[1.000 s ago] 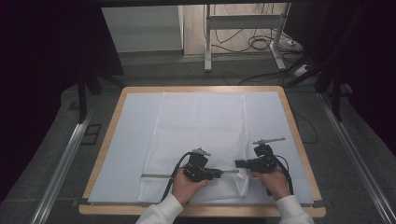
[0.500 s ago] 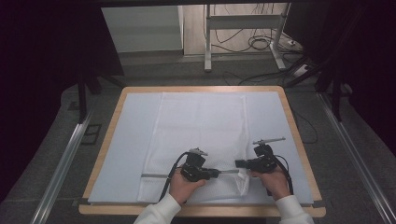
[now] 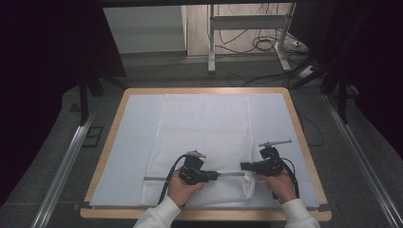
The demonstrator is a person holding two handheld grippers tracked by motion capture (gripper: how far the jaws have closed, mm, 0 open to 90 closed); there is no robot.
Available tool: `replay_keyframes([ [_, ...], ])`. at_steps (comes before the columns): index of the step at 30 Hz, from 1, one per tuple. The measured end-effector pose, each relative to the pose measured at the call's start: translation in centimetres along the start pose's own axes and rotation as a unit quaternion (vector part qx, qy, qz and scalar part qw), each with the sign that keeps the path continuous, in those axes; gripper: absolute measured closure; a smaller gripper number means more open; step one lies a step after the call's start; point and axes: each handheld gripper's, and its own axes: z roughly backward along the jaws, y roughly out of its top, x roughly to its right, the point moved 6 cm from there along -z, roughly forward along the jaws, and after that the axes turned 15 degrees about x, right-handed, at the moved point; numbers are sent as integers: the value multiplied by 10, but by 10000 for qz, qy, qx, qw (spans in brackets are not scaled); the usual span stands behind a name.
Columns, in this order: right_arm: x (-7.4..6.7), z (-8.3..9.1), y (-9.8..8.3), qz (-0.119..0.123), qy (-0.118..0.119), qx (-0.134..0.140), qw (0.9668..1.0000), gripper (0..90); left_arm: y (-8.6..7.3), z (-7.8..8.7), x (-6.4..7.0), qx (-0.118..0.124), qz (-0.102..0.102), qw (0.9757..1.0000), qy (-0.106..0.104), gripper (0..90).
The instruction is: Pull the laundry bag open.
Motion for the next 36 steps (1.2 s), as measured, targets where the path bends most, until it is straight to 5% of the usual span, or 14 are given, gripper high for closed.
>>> replay_keyframes([
  [36, -1, 1, -1, -45, 37, 17, 10000, 885, -5, 22, -18, 3, 163, 9999, -22, 867],
])
